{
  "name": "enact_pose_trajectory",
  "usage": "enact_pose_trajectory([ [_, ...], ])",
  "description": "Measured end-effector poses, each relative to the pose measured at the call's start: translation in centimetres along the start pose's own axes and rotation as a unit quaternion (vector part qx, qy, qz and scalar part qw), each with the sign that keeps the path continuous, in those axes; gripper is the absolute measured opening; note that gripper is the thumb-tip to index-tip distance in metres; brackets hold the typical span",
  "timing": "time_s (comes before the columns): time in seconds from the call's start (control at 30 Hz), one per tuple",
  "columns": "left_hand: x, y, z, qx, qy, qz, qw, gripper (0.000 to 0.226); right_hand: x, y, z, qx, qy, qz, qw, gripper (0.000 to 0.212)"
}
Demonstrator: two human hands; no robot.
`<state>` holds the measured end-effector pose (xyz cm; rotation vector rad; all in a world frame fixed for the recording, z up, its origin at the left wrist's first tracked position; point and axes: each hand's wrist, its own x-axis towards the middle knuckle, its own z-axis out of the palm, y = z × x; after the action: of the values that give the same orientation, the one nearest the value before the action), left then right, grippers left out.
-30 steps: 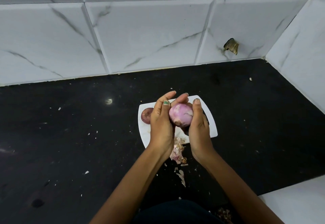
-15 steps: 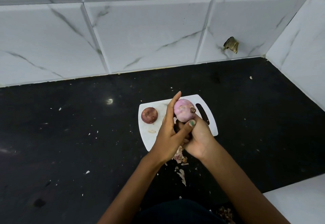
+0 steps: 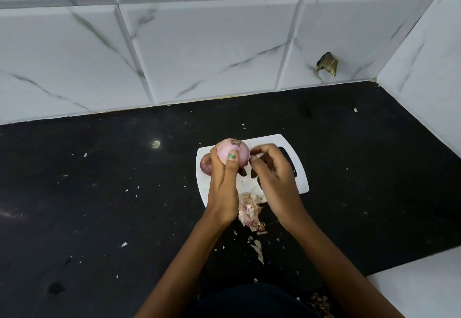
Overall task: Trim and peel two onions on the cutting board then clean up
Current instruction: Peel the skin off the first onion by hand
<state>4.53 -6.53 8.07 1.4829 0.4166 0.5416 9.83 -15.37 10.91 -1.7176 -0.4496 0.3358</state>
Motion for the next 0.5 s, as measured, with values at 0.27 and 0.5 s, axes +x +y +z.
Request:
enact_pose_trajectory([
  [0.27,0.6,1.1,-0.6,-0.028,0.029,-0.064,0.997,0.055,0.2,-0.1,-0.1,-0.069,-0.077,-0.107,0.989,0.049],
  [0.5,1.0,0.8,-0.5,0.027,0.099,-0.023,0.994,0.053,0.0,0.1,0.2,0.028,-0.120,-0.025,0.992,0.033],
])
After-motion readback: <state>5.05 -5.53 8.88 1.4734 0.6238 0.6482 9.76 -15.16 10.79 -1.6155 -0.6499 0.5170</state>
